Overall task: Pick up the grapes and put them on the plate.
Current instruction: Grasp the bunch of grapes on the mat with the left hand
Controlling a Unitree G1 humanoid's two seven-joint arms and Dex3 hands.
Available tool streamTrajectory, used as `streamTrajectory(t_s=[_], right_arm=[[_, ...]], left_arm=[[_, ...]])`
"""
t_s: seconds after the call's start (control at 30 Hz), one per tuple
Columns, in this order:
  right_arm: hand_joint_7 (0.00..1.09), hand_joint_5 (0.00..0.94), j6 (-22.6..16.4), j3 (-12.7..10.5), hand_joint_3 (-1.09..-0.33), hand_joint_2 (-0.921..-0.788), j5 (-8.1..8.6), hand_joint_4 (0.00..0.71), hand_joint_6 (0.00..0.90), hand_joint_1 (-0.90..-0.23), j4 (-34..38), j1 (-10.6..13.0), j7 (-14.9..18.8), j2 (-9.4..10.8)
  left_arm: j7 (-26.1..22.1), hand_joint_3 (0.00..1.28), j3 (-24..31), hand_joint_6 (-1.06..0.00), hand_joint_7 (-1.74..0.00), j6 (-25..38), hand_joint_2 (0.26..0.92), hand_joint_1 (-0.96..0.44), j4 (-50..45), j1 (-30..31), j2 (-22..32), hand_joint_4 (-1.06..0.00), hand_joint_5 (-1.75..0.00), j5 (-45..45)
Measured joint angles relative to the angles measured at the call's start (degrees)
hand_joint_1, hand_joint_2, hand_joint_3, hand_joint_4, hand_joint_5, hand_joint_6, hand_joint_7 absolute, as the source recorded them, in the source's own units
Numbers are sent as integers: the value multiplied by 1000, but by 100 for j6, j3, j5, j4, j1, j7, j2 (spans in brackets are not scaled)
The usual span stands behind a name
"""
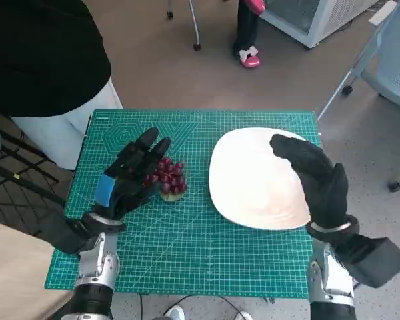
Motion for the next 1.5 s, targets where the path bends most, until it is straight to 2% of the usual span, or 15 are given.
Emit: streamTrajectory(t_s=[0.17, 0.37, 0.57, 0.77, 0.93, 1.2, 1.5], right_arm=[[192, 0, 0, 0, -858, -921, -4, 369, 121, -641, -20, 0, -9, 20], [202, 0, -13, -4, -861, -921, -5, 367, 113, -640, -39, 0, -22, 37], [213, 0, -22, -10, -862, -921, -5, 367, 108, -641, -62, 0, -25, 36], [226, 0, -21, -10, -864, -921, -7, 367, 101, -639, -72, 0, -31, 36], [237, 0, -15, -8, -865, -921, -17, 366, 94, -638, -73, -1, -48, 44], [256, 1, -15, -10, -864, -921, -25, 367, 86, -637, -75, 0, -68, 46], [278, 1, -15, -19, -863, -921, -27, 367, 74, -636, -101, 4, -79, 40]], left_arm=[[127, 110, -35, -428, 0, -99, 921, -464, -90, 2, 138, -342, 0, 317], [676, 49, -172, -158, 1, -270, 917, -610, -441, 6, 775, -78, 1, 1634], [1170, 9, -346, -27, 0, 136, 855, -659, -1008, 12, 1468, -8, 1, 3083], [1669, 2, -684, -42, -15, 1061, 757, -537, -1606, 11, 1855, 0, 1, 4568], [2071, 0, -1176, -70, -21, 1854, 722, -465, -1803, 0, 1931, 1, 1, 5550], [2111, 0, -1751, -96, -20, 2395, 701, -399, -1796, -71, 1921, 1, 1, 5860], [2100, 0, -2107, -103, -14, 2913, 697, -389, -1746, -367, 1916, 1, 1, 5978]])
